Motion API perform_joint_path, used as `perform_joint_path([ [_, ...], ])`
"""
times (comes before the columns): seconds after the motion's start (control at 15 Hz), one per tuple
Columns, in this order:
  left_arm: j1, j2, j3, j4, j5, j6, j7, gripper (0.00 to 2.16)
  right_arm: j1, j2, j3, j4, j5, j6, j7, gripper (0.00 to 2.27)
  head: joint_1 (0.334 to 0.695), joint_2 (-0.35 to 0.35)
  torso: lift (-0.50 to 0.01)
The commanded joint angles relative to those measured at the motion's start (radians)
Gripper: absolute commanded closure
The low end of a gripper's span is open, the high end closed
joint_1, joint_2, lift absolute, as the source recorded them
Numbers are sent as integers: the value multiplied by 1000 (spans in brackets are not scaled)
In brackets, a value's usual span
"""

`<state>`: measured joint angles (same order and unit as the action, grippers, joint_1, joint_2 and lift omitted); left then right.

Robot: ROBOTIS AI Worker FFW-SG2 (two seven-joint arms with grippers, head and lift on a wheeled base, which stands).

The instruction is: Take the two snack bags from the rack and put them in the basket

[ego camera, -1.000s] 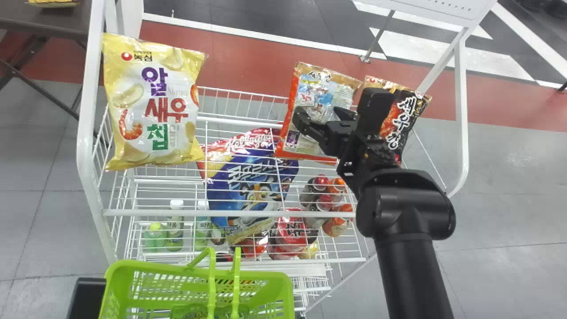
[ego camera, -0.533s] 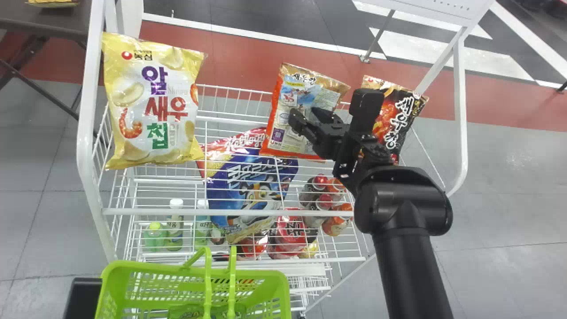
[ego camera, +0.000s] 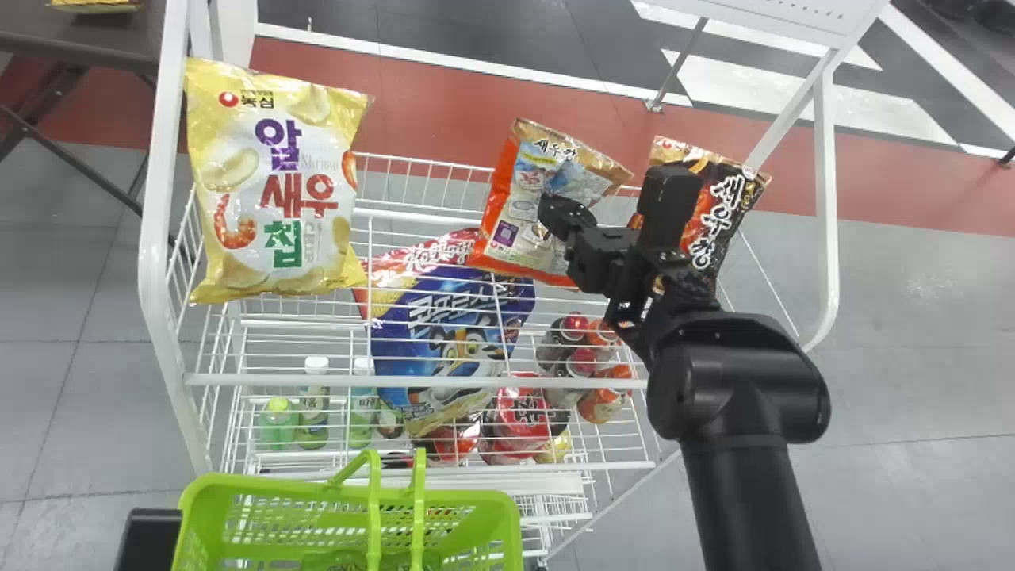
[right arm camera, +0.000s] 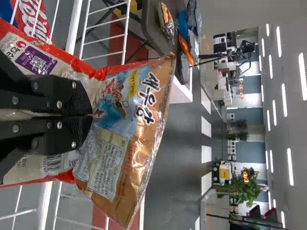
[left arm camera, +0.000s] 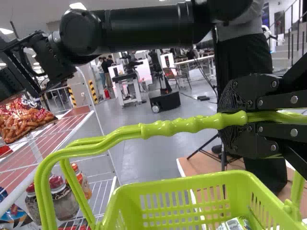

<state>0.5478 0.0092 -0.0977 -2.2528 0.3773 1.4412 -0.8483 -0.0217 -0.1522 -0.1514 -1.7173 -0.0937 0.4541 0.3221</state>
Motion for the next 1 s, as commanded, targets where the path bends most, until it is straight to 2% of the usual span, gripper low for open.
perform_joint_path([
  [0.0,4,-12,1,-7,0,0,0,1571,77,-16,-33,-128,-66,48,3,2219,695,-350,-9],
  [0.27,4,-12,-4,-13,-2,-3,3,1571,281,-43,-122,-444,-139,233,6,2219,695,-350,-9],
  [0.47,-5,-12,-7,-11,-2,-3,3,1571,451,-49,-214,-648,-247,423,55,2219,695,-350,-9],
  [0.67,-6,-12,-5,-13,0,-3,0,1568,549,-47,-264,-780,-290,665,98,2219,695,-350,-9],
  [0.93,3,-12,-8,-31,0,-3,-2,1571,617,-46,-267,-838,-345,984,166,2219,695,-350,-9],
])
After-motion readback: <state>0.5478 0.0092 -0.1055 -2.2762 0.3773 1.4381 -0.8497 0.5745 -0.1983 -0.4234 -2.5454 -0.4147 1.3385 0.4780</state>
